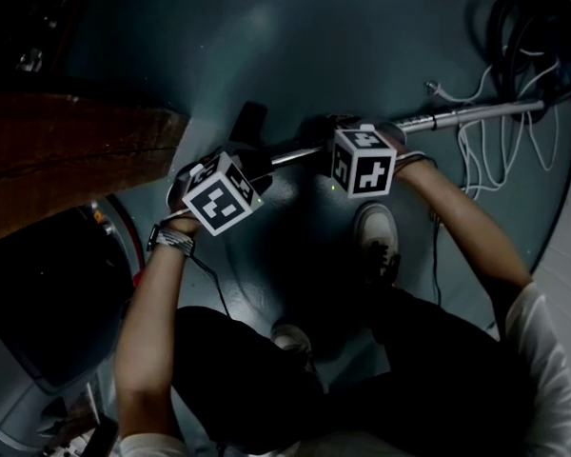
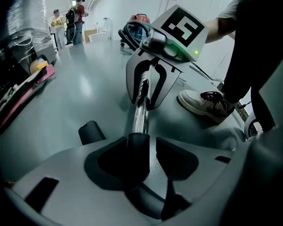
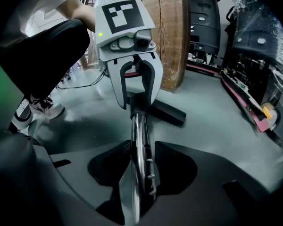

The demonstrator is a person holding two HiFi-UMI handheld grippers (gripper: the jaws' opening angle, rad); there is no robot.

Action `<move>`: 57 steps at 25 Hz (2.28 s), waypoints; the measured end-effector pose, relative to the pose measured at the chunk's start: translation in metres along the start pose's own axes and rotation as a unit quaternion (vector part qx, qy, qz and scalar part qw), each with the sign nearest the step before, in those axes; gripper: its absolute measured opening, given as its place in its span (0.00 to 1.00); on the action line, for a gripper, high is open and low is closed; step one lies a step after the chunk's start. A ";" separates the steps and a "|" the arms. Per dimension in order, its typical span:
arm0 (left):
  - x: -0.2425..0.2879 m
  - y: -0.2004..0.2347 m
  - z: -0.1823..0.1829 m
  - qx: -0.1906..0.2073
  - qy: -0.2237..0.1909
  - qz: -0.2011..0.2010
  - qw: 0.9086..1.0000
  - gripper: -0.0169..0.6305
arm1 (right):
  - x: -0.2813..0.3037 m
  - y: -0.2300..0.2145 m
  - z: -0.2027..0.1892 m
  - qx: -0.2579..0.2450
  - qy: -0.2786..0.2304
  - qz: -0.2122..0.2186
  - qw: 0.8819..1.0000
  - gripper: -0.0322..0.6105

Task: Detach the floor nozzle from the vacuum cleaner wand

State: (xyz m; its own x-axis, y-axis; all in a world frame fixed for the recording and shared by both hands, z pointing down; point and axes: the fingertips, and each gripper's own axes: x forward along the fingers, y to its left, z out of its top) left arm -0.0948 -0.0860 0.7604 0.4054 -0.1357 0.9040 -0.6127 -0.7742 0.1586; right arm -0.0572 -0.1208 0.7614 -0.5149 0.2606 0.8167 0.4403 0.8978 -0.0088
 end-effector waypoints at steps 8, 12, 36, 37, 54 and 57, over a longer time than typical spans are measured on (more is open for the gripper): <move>0.014 -0.001 -0.002 0.008 0.020 -0.008 1.000 0.35 | 0.008 0.003 -0.008 0.005 0.012 0.014 1.000 0.30; 0.020 0.003 -0.008 0.008 0.030 0.000 1.000 0.35 | 0.009 0.000 -0.011 0.012 0.013 0.011 1.000 0.30; 0.021 -0.001 -0.016 0.047 0.025 -0.020 0.998 0.31 | 0.007 0.003 -0.007 0.006 0.010 0.024 1.000 0.31; 0.021 -0.001 -0.017 0.051 0.026 -0.020 0.998 0.31 | 0.006 0.004 -0.007 0.005 0.009 0.025 1.000 0.31; 0.019 -0.018 -0.016 0.143 0.041 -0.014 0.989 0.31 | -0.007 0.016 -0.004 -0.003 -0.006 0.021 1.000 0.31; 0.019 -0.018 -0.015 0.140 0.039 -0.014 0.989 0.31 | -0.007 0.017 -0.006 -0.003 -0.007 0.019 1.000 0.31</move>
State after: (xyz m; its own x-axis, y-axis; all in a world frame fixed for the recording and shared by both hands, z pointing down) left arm -0.0861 -0.0650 0.7810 0.3598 -0.0728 0.9302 -0.3866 -0.9190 0.0776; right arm -0.0413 -0.1091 0.7588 -0.5076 0.2991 0.8080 0.4638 0.8852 -0.0363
